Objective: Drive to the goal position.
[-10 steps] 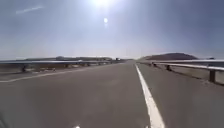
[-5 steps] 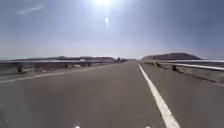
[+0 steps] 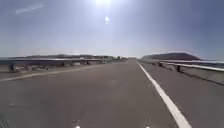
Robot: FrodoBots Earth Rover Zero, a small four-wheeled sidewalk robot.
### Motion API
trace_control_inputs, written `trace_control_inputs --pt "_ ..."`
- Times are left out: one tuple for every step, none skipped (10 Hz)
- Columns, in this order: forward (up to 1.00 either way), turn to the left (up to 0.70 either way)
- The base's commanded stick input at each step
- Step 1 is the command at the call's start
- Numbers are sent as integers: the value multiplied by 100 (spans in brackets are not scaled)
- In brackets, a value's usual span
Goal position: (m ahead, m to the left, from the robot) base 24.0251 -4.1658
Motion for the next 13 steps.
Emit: trace_control_inputs --pt "100 0" --pt "100 0" --pt "100 0" --pt "100 0" --pt "100 0" --pt "100 0" --pt "100 -6" --pt "100 -18" --pt "100 -23" --pt "100 -10" --pt "100 0" --pt "100 0" --pt "100 0"
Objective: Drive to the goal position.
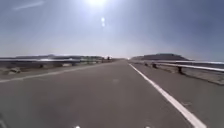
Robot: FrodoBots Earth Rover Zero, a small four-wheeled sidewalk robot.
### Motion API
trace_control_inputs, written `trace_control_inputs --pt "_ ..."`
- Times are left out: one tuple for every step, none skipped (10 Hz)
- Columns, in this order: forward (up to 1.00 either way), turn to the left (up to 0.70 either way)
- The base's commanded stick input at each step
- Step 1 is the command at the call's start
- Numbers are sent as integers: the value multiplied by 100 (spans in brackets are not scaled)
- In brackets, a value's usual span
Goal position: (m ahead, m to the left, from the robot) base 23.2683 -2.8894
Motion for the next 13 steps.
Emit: trace_control_inputs --pt "100 0" --pt "100 0" --pt "100 0" --pt "100 0" --pt "100 0" --pt "100 0" --pt "100 0" --pt "100 0" --pt "100 0" --pt "100 0" --pt "100 0" --pt "100 0" --pt "100 0"
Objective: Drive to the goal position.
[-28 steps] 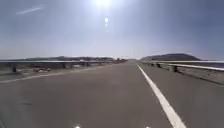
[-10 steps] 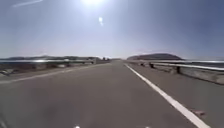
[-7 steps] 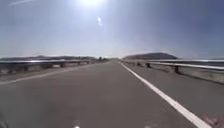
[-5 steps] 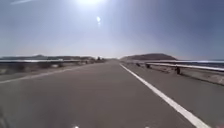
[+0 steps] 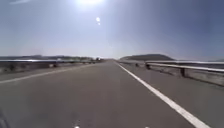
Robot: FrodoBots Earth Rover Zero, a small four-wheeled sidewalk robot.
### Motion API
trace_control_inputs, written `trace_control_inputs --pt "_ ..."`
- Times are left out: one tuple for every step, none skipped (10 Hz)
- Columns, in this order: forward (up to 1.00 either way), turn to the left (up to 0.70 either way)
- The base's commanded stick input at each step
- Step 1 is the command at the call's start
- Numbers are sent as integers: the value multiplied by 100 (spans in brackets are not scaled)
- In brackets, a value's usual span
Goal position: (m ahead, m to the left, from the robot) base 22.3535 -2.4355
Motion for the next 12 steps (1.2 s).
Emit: trace_control_inputs --pt "100 0" --pt "100 0" --pt "100 0" --pt "100 0" --pt "100 0" --pt "100 0" --pt "100 0" --pt "100 0" --pt "100 0" --pt "100 0" --pt "100 0" --pt "100 0"
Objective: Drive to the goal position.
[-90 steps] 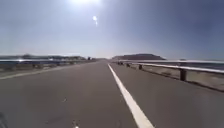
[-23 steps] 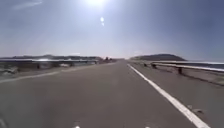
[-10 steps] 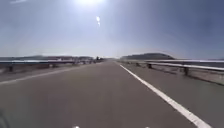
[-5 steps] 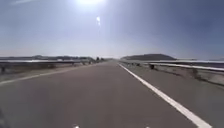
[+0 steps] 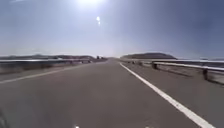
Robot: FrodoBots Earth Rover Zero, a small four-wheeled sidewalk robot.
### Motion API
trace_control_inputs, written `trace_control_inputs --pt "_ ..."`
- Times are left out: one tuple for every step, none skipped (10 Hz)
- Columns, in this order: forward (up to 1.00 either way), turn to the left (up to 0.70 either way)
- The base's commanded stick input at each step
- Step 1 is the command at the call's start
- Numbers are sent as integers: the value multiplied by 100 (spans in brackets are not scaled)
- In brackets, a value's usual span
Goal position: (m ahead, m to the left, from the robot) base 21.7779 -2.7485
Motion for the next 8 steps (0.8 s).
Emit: trace_control_inputs --pt "100 0" --pt "100 0" --pt "100 0" --pt "100 0" --pt "100 0" --pt "100 0" --pt "100 0" --pt "100 0"
